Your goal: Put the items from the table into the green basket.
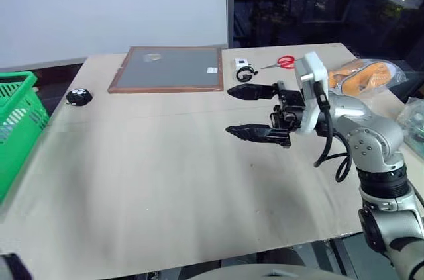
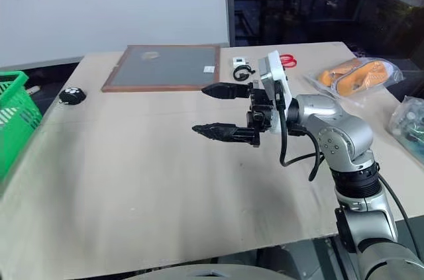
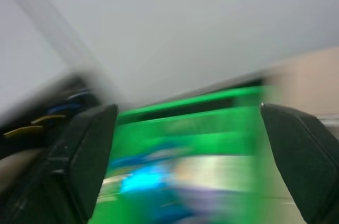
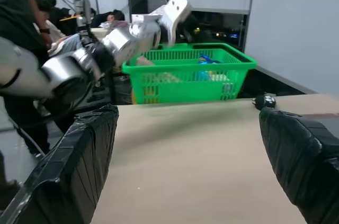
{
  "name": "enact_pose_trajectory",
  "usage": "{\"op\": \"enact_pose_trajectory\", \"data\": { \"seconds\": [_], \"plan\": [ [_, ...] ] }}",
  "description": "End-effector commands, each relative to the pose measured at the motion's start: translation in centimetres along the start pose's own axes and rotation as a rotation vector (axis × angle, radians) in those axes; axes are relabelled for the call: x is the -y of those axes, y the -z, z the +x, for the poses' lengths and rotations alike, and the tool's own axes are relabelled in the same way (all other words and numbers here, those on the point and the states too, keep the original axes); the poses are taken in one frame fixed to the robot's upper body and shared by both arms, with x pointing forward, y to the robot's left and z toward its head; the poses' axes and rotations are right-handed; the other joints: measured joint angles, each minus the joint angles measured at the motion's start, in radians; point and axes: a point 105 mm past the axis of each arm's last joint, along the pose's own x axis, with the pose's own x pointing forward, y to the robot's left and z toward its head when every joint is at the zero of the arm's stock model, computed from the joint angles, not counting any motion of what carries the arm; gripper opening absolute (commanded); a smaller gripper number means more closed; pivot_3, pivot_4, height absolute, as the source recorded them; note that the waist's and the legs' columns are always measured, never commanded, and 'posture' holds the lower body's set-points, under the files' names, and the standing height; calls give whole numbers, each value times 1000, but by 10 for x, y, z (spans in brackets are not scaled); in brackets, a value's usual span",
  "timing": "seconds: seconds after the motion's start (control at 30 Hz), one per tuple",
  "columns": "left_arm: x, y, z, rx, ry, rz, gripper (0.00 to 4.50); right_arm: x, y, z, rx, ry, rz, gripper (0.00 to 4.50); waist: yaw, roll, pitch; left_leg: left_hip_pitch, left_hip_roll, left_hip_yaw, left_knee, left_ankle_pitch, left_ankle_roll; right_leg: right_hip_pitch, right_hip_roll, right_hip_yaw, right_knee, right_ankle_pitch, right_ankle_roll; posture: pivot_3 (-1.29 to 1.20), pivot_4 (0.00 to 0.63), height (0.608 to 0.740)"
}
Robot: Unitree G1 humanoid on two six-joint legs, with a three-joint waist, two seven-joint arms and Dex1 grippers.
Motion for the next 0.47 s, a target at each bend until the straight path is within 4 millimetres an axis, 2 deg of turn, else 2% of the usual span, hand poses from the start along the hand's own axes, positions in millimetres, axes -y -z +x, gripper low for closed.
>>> {"op": "enact_pose_trajectory", "data": {
  "seconds": [0.03, 0.1, 0.13, 0.23, 0.37, 0.47],
  "plan": [
    [98, -9, -26, 27, 476, -67, 4454, 31, 20, -20, -19, 207, -7, 4500, -4, -2, -1, 1, 0, 1, 1, 0, 0, 1, 0, 1, 0, 0, 0, 157, 0, 740],
    [154, 10, -58, -39, 692, -94, 4454, 41, 49, -39, -67, 297, 28, 4500, -17, -4, -2, 1, 0, 3, 2, 0, 0, 1, 0, 3, -1, 0, 0, 157, 0, 740],
    [174, 16, -72, -56, 755, -136, 4454, 43, 62, -48, -95, 331, 34, 4500, -19, -5, -3, 2, 0, 3, 2, 0, 1, 2, 0, 4, -1, 0, 0, 157, 0, 740],
    [214, 29, -98, -68, 823, -253, 4454, 44, 96, -77, -175, 446, 32, 4500, -18, 0, -3, 2, 0, 4, 2, -1, 1, 2, 0, 6, -2, 0, 0, 153, 0, 740],
    [230, 54, -105, -113, 743, -349, 4454, 38, 134, -120, -328, 576, -27, 4500, -14, 2, -3, 3, 0, 5, 2, -1, 1, 2, 2, 7, 0, 0, 0, 138, 0, 740],
    [231, 63, -111, -135, 751, -337, 4454, 29, 148, -141, -387, 611, -27, 4500, -21, 5, -4, 4, 2, 6, 3, -1, 2, 7, 5, 8, 1, -4, -1, 123, 0, 740]
  ]
}}
